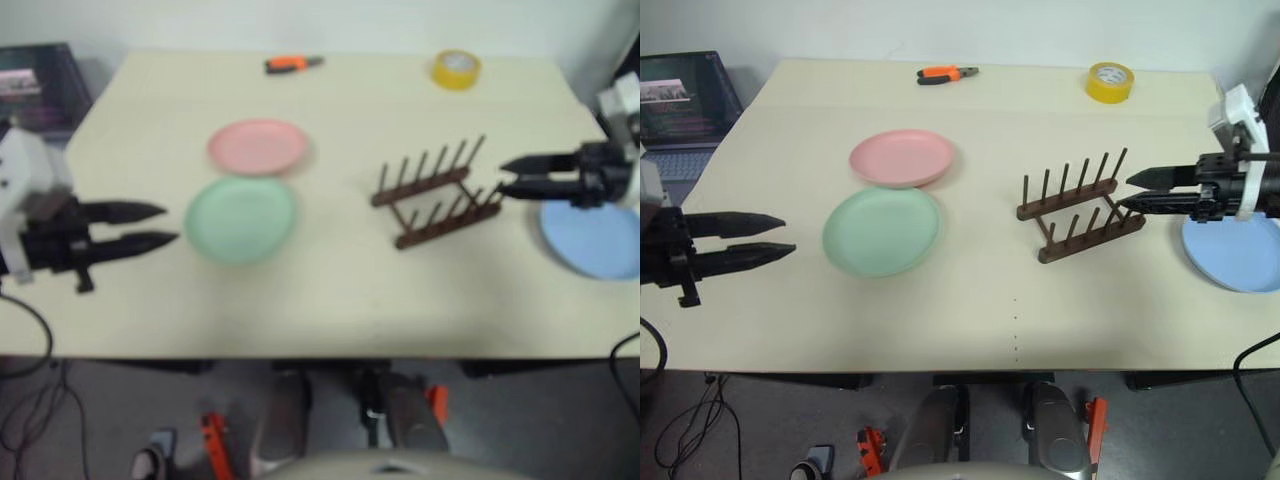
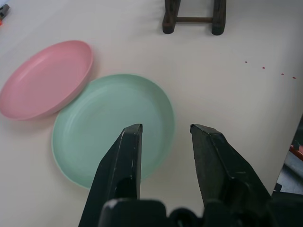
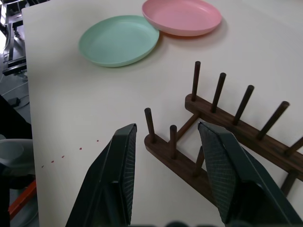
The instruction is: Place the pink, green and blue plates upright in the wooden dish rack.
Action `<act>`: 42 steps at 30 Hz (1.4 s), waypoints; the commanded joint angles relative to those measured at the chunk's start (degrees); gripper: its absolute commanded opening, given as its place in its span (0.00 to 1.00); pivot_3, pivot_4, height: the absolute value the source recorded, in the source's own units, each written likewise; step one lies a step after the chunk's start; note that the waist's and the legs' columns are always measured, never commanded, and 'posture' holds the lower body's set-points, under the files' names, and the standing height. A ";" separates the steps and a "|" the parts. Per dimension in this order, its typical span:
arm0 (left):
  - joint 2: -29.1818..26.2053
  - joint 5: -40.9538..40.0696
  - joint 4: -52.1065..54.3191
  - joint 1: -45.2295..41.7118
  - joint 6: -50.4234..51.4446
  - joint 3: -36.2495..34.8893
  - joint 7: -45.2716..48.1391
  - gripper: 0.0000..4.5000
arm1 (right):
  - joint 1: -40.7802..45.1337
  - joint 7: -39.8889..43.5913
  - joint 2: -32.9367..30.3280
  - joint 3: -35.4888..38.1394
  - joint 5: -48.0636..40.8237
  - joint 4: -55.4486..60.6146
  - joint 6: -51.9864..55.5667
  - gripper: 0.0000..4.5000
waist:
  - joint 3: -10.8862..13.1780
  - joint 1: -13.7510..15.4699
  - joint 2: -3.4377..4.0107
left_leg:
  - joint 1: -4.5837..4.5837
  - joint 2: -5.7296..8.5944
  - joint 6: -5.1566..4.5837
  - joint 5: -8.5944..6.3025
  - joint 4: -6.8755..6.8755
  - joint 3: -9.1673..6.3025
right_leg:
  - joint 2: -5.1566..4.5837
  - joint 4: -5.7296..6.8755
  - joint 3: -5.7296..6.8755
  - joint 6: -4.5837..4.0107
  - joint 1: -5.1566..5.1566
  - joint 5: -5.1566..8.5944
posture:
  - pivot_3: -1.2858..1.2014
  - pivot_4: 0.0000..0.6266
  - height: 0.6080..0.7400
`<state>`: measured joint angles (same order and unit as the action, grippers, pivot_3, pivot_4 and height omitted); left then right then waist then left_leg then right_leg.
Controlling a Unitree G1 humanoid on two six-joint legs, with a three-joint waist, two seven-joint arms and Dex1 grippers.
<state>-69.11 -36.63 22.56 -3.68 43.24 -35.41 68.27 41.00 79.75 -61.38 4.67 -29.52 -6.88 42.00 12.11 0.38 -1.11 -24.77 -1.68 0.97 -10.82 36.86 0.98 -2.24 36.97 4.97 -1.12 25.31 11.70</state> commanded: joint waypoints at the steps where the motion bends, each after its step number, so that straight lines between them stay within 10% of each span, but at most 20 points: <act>1: -0.58 -0.39 0.28 -1.46 -1.33 0.84 -0.10 0.39 | 0.08 -0.08 -1.05 1.88 -1.18 2.03 0.36 0.49 | 0.00 0.00 0.00 | 0.00 0.00 0.00 0.00 0.01 0.00 | 0.00 0.00 -0.01 0.00 0.00 0.00 | 0.52 0.24 1.00; 7: -0.40 -1.91 0.96 -4.09 -1.73 3.49 -0.33 0.39 | 3.02 -0.19 1.38 -0.22 -0.48 0.99 -0.79 0.49 | 0.00 -0.09 0.00 | 0.01 -0.01 0.00 0.00 0.01 0.03 | 0.01 0.01 -0.05 0.00 0.01 -0.01 | 0.52 0.24 1.00; 14: 8.21 2.32 11.39 -9.70 -3.22 24.72 -9.76 0.39 | 3.43 0.17 1.94 -0.93 1.75 -1.39 -4.04 0.49 | -0.02 0.54 -0.01 | 0.02 0.10 -0.02 0.00 0.04 0.28 | 0.24 0.02 -0.69 0.38 -0.02 -0.24 | 0.52 0.24 1.00; 23: 29.29 18.50 4.88 -18.95 -2.44 54.59 -24.50 0.39 | 0.32 -3.73 0.91 3.05 -0.29 5.19 -2.03 0.49 | -0.06 0.99 -0.07 | 0.15 0.14 -0.14 -0.04 0.22 0.68 | 0.49 0.00 -1.23 0.68 -0.04 -0.52 | 0.52 0.24 1.00; 29: 45.45 27.25 -10.46 -25.33 -3.74 61.96 -33.65 0.39 | -5.18 -6.70 -0.44 7.64 -3.79 13.11 2.44 0.49 | -0.08 1.07 -0.10 | 0.19 0.15 -0.18 -0.01 0.33 0.64 | 0.71 0.01 -1.36 0.73 -0.15 -0.61 | 0.52 0.24 1.00; 38: 52.47 31.46 -18.76 -29.11 -4.70 62.48 -35.38 0.98 | -13.15 -11.16 -3.02 13.97 -5.90 19.44 6.00 0.49 | -0.09 0.90 -0.08 | 0.30 0.10 -0.17 -0.02 0.26 0.60 | 0.96 0.04 -1.39 0.68 -0.15 -0.60 | 0.52 0.24 1.00; 42: 54.74 33.64 -23.45 -30.43 -6.52 61.92 -37.27 0.99 | -15.62 -12.75 -2.93 16.03 -7.46 21.67 6.78 0.49 | -0.10 0.90 -0.08 | 0.36 0.10 -0.17 -0.01 0.27 0.60 | 0.97 0.05 -1.38 0.66 -0.21 -0.60 | 0.52 0.24 1.00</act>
<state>-15.58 -3.97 0.50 -32.95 38.25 27.05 31.74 25.30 67.69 -63.08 17.49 -35.38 12.25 48.53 12.02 1.27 -1.19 -24.40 -1.55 0.79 -10.83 37.14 1.61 -1.27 37.01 3.58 -0.46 25.07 11.09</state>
